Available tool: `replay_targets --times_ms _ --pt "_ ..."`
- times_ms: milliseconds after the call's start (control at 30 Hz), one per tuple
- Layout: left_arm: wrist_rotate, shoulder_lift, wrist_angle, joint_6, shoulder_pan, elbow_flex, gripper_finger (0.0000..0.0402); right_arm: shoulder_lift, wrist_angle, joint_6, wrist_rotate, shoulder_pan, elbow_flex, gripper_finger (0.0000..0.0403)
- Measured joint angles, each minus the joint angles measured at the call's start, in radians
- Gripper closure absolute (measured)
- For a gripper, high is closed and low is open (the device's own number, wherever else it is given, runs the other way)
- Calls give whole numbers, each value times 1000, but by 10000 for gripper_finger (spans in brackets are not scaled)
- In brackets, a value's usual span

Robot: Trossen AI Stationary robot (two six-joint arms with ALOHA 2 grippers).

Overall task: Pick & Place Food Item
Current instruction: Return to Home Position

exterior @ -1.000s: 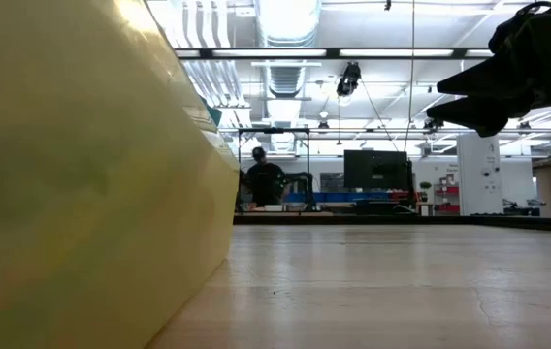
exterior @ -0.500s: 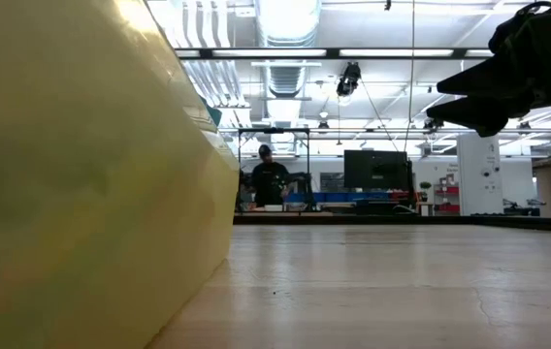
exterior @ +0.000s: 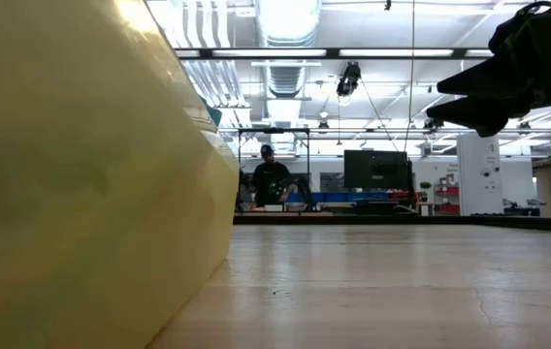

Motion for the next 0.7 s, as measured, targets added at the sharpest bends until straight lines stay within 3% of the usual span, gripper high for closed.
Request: replay_targets --times_ms 700 --pt "0 54 -50 -114 -1 0 400 13 -7 0 0 0 0 52"
